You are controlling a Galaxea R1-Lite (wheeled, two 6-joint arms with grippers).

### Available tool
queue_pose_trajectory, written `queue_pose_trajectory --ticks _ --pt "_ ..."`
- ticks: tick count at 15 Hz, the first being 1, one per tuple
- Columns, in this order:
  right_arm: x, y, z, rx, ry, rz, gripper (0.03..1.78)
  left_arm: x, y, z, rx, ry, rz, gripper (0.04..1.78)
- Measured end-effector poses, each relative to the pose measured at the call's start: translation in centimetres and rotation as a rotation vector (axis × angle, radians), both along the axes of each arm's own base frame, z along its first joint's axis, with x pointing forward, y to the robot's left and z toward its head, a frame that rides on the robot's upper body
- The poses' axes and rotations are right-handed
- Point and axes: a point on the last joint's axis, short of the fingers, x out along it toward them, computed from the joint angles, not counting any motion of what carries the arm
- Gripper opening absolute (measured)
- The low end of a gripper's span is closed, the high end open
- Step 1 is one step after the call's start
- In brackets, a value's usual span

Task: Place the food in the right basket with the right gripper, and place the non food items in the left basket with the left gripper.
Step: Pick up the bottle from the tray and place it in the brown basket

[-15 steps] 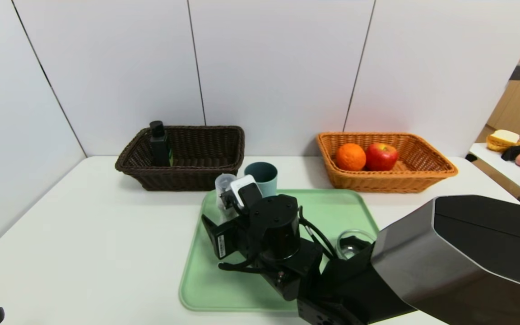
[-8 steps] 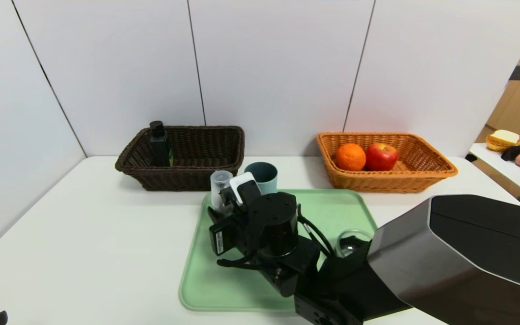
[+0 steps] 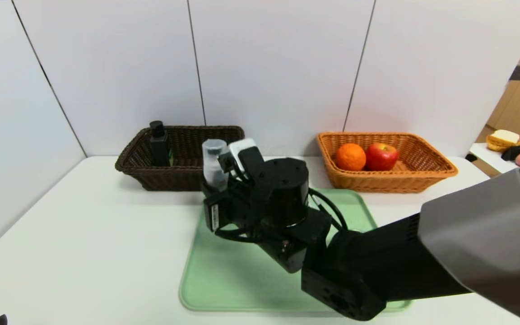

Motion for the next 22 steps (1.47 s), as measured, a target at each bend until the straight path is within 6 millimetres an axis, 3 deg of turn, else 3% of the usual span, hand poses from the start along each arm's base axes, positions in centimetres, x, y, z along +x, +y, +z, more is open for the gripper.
queue_pose_trajectory --ticks 6,9,10,15,18,22 --pt "2.9 -0.9 9.7 0.079 -0.057 0.007 0.57 -0.1 0.0 0.0 0.003 -0.002 -0.001 1.69" --pt "5.7 -2.0 12.7 0.07 -0.04 0.005 0.57 -0.2 0.0 -0.1 0.005 0.001 0.001 1.69" --pt "6.8 -2.2 12.8 0.057 -0.028 0.0 0.57 -0.2 0.0 0.0 0.005 0.001 0.001 1.69" --pt "11.0 -1.8 8.8 0.016 0.017 -0.03 0.57 -0.2 0.0 -0.2 0.006 0.009 0.001 1.69" --pt "11.9 -1.1 7.2 0.023 0.008 -0.042 0.57 -0.2 0.0 -0.5 0.009 0.02 0.001 1.69" --pt "12.2 -0.2 6.8 0.095 -0.075 -0.036 0.57 -0.2 0.0 -0.7 0.012 0.025 0.001 1.69"
